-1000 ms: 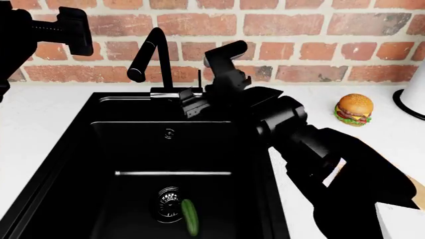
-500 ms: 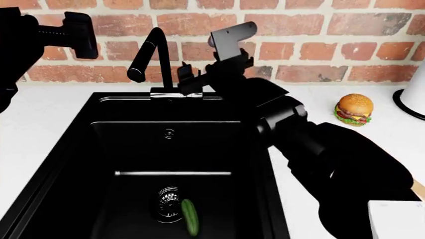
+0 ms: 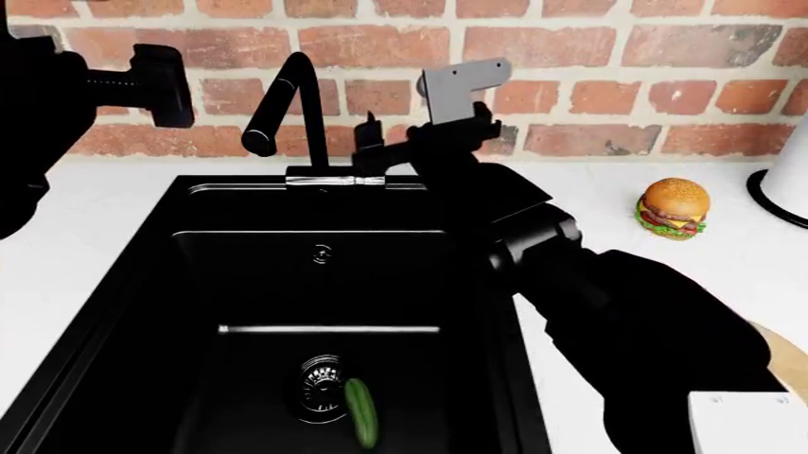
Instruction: Pick the pickle from the counter and place it in the sink. Then turn on the sink faucet.
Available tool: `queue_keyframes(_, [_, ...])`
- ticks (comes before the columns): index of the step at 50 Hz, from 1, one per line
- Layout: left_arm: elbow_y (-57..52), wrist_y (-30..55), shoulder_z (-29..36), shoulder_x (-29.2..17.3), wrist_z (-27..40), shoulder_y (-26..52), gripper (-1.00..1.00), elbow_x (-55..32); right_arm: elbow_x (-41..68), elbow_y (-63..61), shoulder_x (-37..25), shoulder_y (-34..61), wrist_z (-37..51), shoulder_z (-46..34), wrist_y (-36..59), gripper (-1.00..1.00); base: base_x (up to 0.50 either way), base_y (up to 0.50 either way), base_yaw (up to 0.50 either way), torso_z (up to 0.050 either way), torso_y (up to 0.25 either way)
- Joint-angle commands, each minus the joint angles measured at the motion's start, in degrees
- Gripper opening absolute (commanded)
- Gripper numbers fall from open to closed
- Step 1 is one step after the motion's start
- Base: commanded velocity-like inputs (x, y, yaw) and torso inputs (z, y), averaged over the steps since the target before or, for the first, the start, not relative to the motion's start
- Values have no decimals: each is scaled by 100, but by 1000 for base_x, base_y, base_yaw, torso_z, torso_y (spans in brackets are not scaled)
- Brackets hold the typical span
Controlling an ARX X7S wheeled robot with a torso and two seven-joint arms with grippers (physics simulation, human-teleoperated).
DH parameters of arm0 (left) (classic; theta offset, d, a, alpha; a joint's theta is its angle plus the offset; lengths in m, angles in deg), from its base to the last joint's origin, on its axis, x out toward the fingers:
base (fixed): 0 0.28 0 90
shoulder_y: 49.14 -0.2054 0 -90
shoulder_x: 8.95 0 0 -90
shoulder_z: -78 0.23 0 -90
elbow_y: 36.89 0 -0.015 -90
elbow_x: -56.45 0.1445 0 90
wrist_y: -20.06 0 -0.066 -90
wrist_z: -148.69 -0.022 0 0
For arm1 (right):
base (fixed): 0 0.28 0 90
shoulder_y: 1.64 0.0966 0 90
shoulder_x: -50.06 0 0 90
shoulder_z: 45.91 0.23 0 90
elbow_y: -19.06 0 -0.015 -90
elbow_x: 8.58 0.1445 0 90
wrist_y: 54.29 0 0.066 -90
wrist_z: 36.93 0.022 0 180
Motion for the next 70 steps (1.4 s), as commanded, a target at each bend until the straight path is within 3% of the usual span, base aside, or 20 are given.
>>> queue_keyframes(1, [0,-122,-16,-21,-63,-91,100,55,-100,-74,2,-59,44,-2,-48,100,0,0,0,0,0])
queue_keyframes(13, [15,-447,-125,-22,-371,-171,100,138,-79,-23,2,-94,87,4,73,100,0,0,0,0,-23])
queue_keyframes(25, [-53,-446,-71,-64,-358,-232,100,202,-114,-50,2,-55,99,4,38,100,0,0,0,0,-250])
queue_keyframes(50, [-46,-757,-293,-77,-361,-413,100,146,-67,-97,2,418,-38,-2,47,100,0,0,0,0,0])
queue_keyframes(61, [-119,-804,-264,-111,-378,-465,100,231,-61,-121,2,490,-35,-1,59,100,0,0,0,0,-246])
queue_keyframes(70, [-59,-905,-286,-108,-460,-555,100,257,-52,-198,2,684,-81,-6,-56,100,0,0,0,0,0])
